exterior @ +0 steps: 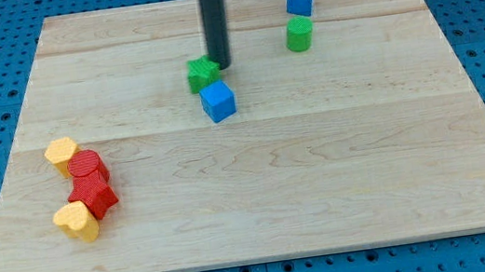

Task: Place the green star on top of yellow hexagon

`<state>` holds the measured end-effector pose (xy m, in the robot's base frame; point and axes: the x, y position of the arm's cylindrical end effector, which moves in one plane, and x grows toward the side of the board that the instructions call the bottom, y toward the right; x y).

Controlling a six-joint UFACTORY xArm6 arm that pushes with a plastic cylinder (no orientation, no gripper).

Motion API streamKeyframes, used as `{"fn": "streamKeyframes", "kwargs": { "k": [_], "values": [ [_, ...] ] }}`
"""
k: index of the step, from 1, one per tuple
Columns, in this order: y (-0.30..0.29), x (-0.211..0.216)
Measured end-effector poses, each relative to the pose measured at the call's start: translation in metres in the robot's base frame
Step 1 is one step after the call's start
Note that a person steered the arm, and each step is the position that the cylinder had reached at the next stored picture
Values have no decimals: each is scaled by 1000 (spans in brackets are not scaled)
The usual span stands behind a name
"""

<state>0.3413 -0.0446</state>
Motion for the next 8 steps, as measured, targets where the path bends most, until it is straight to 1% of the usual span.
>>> {"fn": "streamKeyframes", "kwargs": {
  "k": [1,2,3,4,5,6,8],
  "values": [
    [-1,4],
    [21,19],
    [-44,22],
    [-74,34],
    [-75,35],
    [-116,40],
    [-136,55]
  ]
}}
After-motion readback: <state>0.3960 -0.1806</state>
